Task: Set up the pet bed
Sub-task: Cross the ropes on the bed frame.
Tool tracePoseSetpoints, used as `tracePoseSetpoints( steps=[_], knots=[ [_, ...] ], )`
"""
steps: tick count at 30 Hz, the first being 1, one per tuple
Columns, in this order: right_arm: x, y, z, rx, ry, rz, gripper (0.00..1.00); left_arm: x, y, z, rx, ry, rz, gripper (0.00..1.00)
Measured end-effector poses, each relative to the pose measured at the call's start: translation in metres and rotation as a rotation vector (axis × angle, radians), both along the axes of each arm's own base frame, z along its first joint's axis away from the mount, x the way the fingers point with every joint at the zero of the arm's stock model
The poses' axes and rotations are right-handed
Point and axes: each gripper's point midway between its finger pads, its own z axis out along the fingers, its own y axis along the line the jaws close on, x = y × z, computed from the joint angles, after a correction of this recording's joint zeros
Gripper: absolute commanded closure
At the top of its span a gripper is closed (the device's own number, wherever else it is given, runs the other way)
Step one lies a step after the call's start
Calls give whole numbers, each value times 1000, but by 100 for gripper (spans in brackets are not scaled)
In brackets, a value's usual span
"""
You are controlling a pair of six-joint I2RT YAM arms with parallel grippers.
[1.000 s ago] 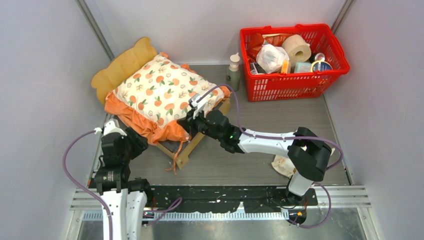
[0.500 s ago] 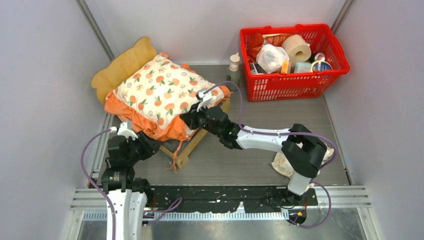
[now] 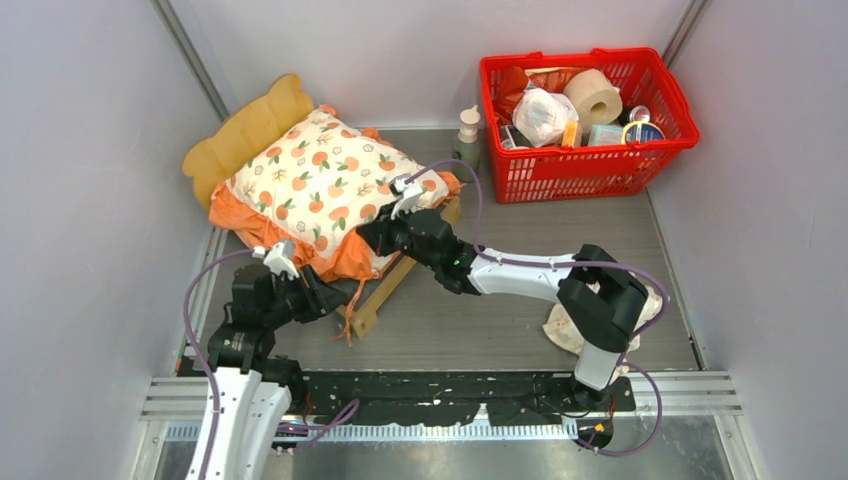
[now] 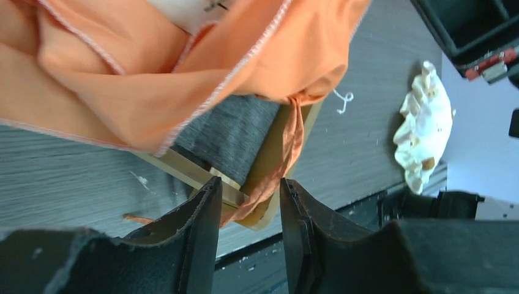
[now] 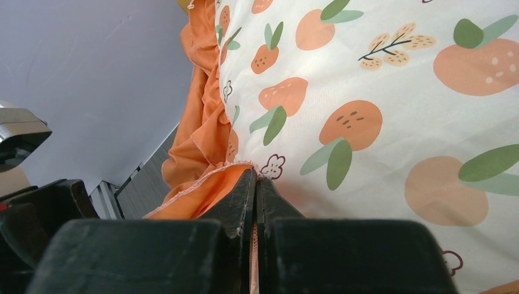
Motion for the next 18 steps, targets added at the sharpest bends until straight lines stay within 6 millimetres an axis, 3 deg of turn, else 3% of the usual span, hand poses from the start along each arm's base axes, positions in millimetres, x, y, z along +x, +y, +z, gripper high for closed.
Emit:
tracePoseSetpoints(
  steps=[6,12,16,18],
  knots=[
    [4,3,-8,-2,21,4,95,-7,-19,-9,9,46,-108,58],
    [7,4,-8,3,29,7,95,-8,-23,-11,14,46,-132,58],
    [9,5,-5,14,31,6,95,-7,-23,-13,17,46,-134,63],
    [10,5,-3,20,33,7,95,-7,-24,-15,19,57,-138,71]
  ],
)
